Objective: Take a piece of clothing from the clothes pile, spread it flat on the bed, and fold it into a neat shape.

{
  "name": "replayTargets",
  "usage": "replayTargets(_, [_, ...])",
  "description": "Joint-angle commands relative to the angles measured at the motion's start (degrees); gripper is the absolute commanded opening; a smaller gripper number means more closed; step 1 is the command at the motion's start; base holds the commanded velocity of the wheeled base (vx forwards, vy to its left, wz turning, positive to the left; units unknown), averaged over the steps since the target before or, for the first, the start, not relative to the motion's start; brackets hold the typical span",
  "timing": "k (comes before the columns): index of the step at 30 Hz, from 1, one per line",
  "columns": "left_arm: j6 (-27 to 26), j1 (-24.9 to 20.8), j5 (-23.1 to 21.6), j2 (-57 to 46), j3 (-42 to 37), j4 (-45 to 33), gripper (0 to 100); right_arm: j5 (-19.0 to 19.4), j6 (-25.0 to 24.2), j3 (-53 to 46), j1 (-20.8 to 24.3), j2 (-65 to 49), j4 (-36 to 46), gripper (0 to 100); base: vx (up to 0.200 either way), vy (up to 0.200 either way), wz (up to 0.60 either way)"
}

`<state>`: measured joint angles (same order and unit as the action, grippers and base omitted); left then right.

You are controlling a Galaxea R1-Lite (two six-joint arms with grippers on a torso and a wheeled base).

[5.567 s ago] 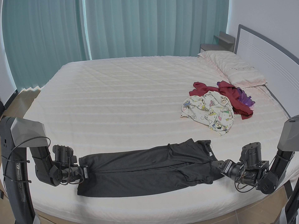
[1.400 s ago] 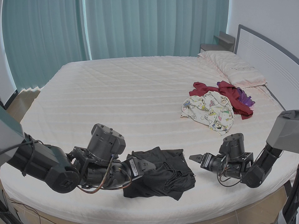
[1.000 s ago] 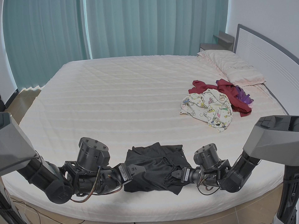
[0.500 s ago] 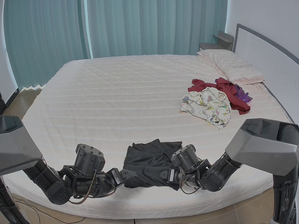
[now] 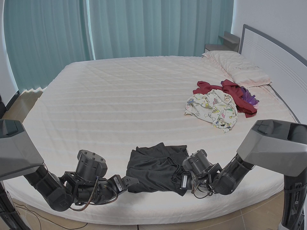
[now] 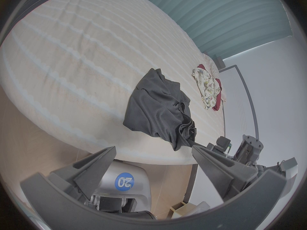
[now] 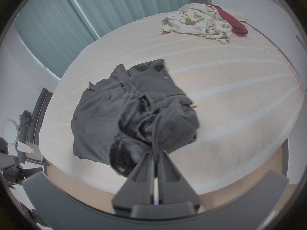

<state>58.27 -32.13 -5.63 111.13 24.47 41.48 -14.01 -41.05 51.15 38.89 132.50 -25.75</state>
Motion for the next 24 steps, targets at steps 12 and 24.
replayTargets(12, [0.0,-0.03,0.27,0.23,-0.3,0.0,100,0.47,2.29,-8.61,-8.21,-3.83,-1.06,0,0.0,0.0,0.0])
replayTargets(24, [0.0,-0.03,0.27,0.32,-0.47,0.0,100,2.58,5.01,-5.98,-10.94,-6.73,-8.36,100,0.0,0.0,0.0])
